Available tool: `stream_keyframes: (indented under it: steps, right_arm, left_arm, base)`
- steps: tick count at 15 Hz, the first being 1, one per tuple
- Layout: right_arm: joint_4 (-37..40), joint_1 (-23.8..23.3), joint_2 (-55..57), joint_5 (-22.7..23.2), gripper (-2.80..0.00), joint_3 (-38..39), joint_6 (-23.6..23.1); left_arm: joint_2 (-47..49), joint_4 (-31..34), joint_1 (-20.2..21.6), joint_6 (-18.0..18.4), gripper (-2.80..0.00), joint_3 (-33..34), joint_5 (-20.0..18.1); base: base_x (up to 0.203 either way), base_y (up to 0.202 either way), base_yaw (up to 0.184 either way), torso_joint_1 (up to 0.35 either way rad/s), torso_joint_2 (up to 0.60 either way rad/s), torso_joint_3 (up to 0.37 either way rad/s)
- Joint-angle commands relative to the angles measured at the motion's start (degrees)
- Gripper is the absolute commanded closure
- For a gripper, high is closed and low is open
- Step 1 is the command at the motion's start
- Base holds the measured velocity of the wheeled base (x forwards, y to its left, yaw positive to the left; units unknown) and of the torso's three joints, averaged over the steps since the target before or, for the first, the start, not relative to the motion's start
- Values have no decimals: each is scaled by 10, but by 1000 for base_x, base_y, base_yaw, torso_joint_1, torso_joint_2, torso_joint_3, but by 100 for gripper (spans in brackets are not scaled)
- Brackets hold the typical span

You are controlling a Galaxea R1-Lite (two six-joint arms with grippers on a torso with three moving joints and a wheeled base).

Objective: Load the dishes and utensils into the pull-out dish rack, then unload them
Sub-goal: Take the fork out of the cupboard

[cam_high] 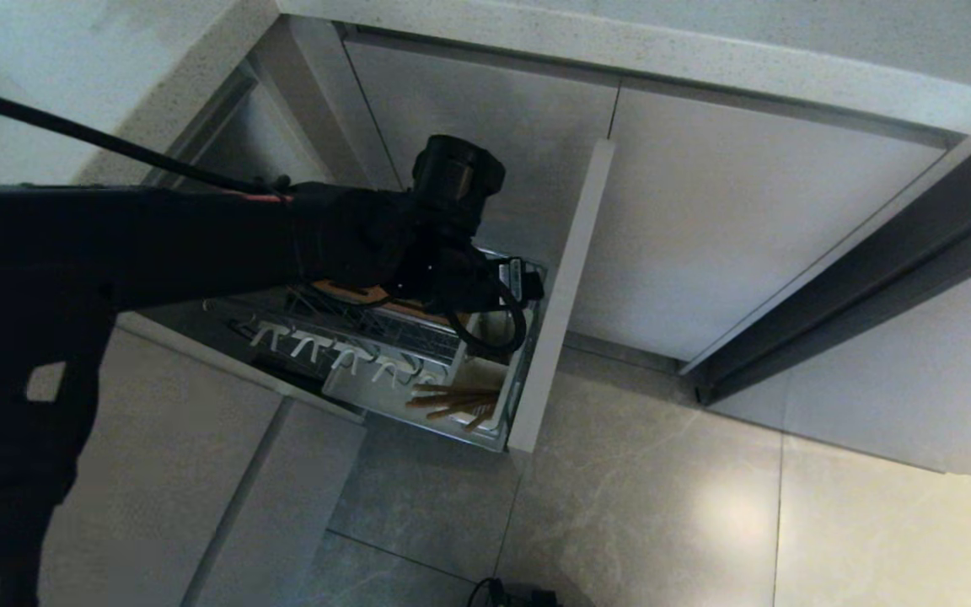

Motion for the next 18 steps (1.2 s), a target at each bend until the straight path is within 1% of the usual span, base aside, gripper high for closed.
stream_keyframes:
  steps: [1, 4, 8, 10, 18]
  right_arm:
    - [0, 0, 0, 0, 0, 0, 0]
    - [0, 0, 0, 0, 0, 0, 0]
    - [0, 0, 0, 0, 0, 0, 0]
    - [0, 0, 0, 0, 0, 0, 0]
    - [0, 0, 0, 1, 0, 0, 0]
  left_arm:
    - [15, -1, 3, 3, -280, -1, 1]
    - [23, -10, 6, 15, -280, -1, 1]
    - [27, -14, 12, 17, -280, -1, 1]
    - [27, -15, 13, 25, -280, -1, 1]
    - [21, -21, 6, 21, -280, -1, 4]
  base:
    - [0, 0, 0, 0, 0, 0]
    - [0, 0, 0, 0, 0, 0]
    - [0, 0, 0, 0, 0, 0]
    - [0, 0, 0, 0, 0, 0]
    - [0, 0, 0, 0, 0, 0]
